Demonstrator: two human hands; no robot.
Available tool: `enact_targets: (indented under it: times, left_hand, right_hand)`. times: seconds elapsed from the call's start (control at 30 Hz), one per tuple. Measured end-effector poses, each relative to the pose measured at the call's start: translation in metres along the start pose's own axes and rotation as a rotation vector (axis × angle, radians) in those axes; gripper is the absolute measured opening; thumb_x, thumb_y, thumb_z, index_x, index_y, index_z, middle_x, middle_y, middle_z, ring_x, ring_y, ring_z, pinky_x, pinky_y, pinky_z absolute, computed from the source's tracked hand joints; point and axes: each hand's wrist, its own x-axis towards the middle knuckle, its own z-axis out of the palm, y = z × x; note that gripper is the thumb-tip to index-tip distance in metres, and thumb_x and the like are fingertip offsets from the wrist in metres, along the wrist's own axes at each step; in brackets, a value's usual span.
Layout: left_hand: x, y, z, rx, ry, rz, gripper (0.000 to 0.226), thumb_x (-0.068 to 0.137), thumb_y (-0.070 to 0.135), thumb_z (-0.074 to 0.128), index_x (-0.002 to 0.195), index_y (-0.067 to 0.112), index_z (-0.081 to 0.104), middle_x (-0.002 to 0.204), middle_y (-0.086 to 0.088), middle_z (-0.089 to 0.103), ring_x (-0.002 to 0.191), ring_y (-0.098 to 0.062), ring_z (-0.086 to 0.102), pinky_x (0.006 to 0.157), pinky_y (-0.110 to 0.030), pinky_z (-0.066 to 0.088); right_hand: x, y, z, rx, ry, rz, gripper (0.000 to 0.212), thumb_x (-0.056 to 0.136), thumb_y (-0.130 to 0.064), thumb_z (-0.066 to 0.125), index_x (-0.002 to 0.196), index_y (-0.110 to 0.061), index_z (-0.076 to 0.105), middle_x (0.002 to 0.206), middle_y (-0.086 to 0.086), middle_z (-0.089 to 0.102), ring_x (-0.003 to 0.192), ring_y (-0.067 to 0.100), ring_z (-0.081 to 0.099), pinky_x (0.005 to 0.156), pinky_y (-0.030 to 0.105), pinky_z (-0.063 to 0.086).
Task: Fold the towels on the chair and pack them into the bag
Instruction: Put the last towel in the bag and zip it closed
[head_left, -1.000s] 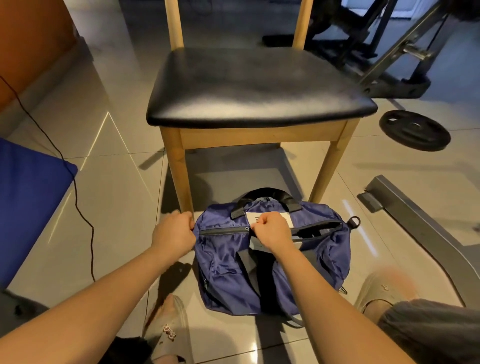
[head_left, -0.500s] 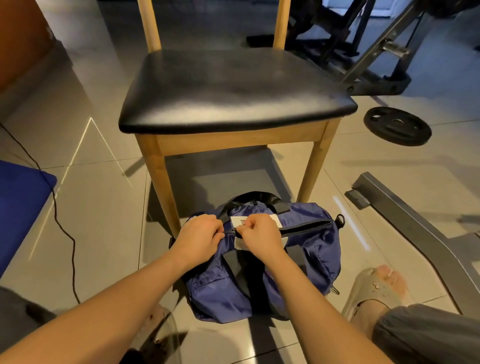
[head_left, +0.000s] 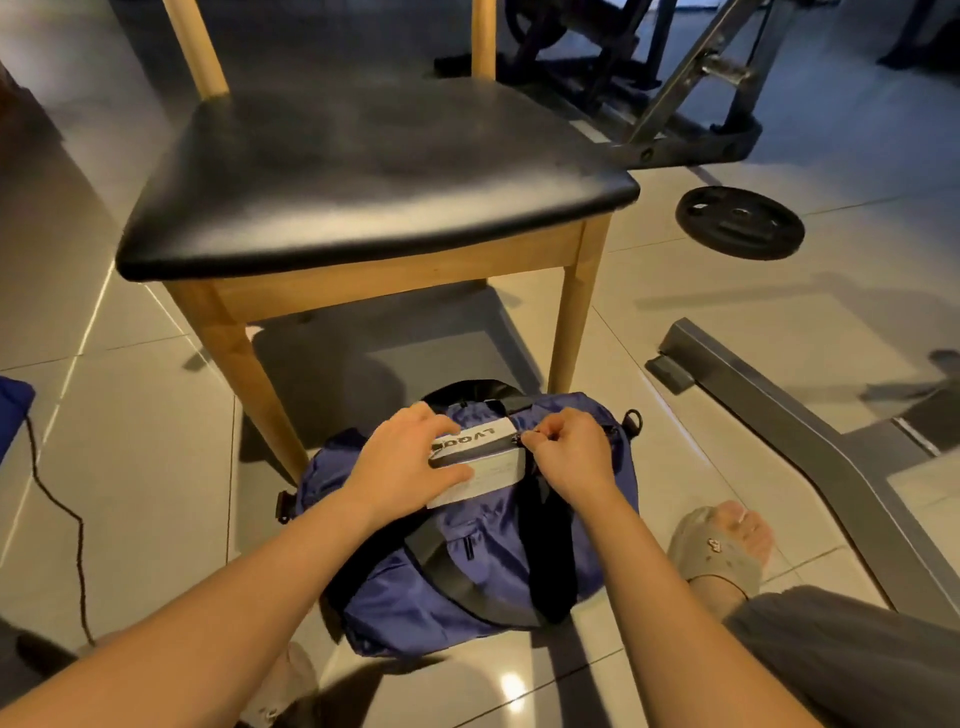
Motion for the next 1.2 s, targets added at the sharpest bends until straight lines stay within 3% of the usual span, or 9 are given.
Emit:
enact_targets:
  times: [0.13, 0.27, 0.4, 0.67, 0.8, 0.93, 1.03, 1.13, 1.2]
  left_hand:
    - [0.024, 0.039, 0.026, 0.231, 0.004, 0.094, 0.035, 0.091, 0.049, 0.065, 0.109, 0.021, 0.071, 0.102, -0.003, 0.063, 0.098, -0.027, 0.059, 0.081, -0.041, 0.043]
    - [0.036, 0.038, 0.032, 0.131, 0.027, 0.082, 0.017, 0.094, 0.031, 0.066, 0.082, 0.018, 0.069, 0.086, 0.0, 0.063, 0.085, -0.029, 0.062, 0.068, -0.037, 0.038]
    - [0.041, 0.027, 0.031, 0.062, 0.01, -0.013, 0.019, 0.092, 0.031, 0.067, 0.076, 0.023, 0.061, 0.08, 0.005, 0.06, 0.079, -0.025, 0.059, 0.069, -0.041, 0.047]
    - [0.038, 0.03, 0.037, 0.038, -0.014, -0.015, 0.014, 0.094, 0.032, 0.066, 0.083, 0.023, 0.064, 0.085, 0.007, 0.059, 0.077, -0.017, 0.051, 0.068, -0.036, 0.044]
    - [0.021, 0.006, 0.027, 0.129, 0.038, -0.081, 0.011, 0.093, 0.035, 0.065, 0.094, 0.025, 0.069, 0.091, 0.004, 0.062, 0.088, -0.023, 0.059, 0.078, -0.039, 0.046]
    - [-0.02, -0.027, 0.025, 0.256, 0.238, -0.509, 0.042, 0.085, 0.036, 0.071, 0.122, 0.019, 0.062, 0.125, -0.011, 0.058, 0.122, -0.035, 0.049, 0.109, -0.053, 0.033]
    - [-0.045, -0.04, 0.02, 0.16, 0.217, -0.875, 0.072, 0.086, 0.05, 0.07, 0.14, 0.009, 0.045, 0.146, -0.022, 0.044, 0.137, -0.043, 0.038, 0.113, -0.056, 0.03]
    - [-0.06, -0.068, 0.017, -0.146, 0.104, -1.168, 0.076, 0.086, 0.066, 0.065, 0.129, 0.004, 0.056, 0.129, -0.024, 0.06, 0.11, -0.042, 0.06, 0.099, -0.049, 0.049]
    - [-0.067, -0.079, 0.019, -0.437, 0.091, -1.214, 0.06, 0.088, 0.058, 0.068, 0.111, 0.003, 0.066, 0.108, -0.023, 0.069, 0.088, -0.04, 0.067, 0.087, -0.047, 0.058]
  right_hand:
    - [-0.003, -0.005, -0.004, 0.067, -0.075, -0.071, 0.027, 0.088, -0.017, 0.074, 0.07, 0.003, 0.065, 0.073, 0.013, 0.066, 0.075, 0.031, 0.063, 0.071, 0.044, 0.052]
    - [0.008, 0.006, -0.025, -0.042, -0.01, -0.041, 0.024, 0.089, -0.021, 0.071, 0.072, -0.004, 0.069, 0.074, 0.005, 0.064, 0.071, 0.023, 0.061, 0.065, 0.041, 0.051]
    - [0.032, 0.03, -0.072, -0.103, 0.142, 0.073, 0.023, 0.091, -0.024, 0.07, 0.072, -0.012, 0.067, 0.081, -0.002, 0.065, 0.072, 0.018, 0.058, 0.063, 0.032, 0.045]
    - [0.046, 0.079, -0.057, 0.383, 0.223, 0.383, 0.02, 0.091, -0.017, 0.073, 0.074, -0.006, 0.072, 0.078, 0.009, 0.07, 0.075, 0.026, 0.061, 0.081, 0.048, 0.056]
    - [0.043, 0.087, -0.04, 0.48, 0.249, 0.391, 0.016, 0.093, -0.024, 0.068, 0.097, -0.01, 0.062, 0.094, 0.006, 0.067, 0.095, 0.03, 0.066, 0.088, 0.048, 0.055]
    - [0.025, 0.081, -0.021, 0.377, 0.151, 0.39, 0.064, 0.088, -0.037, 0.074, 0.136, -0.014, 0.037, 0.118, 0.007, 0.06, 0.105, 0.03, 0.061, 0.095, 0.047, 0.051]
    - [0.022, 0.076, -0.017, 0.222, 0.189, 0.362, 0.065, 0.089, -0.03, 0.074, 0.14, -0.008, 0.04, 0.123, 0.013, 0.062, 0.111, 0.036, 0.061, 0.094, 0.043, 0.051]
    - [0.027, 0.068, -0.026, 0.199, 0.179, 0.398, 0.051, 0.087, -0.018, 0.076, 0.13, -0.003, 0.052, 0.113, 0.015, 0.062, 0.101, 0.035, 0.06, 0.083, 0.035, 0.045]
    - [0.029, 0.064, -0.027, 0.25, 0.176, 0.424, 0.044, 0.086, -0.013, 0.075, 0.124, -0.001, 0.056, 0.105, 0.014, 0.061, 0.092, 0.032, 0.057, 0.08, 0.036, 0.046]
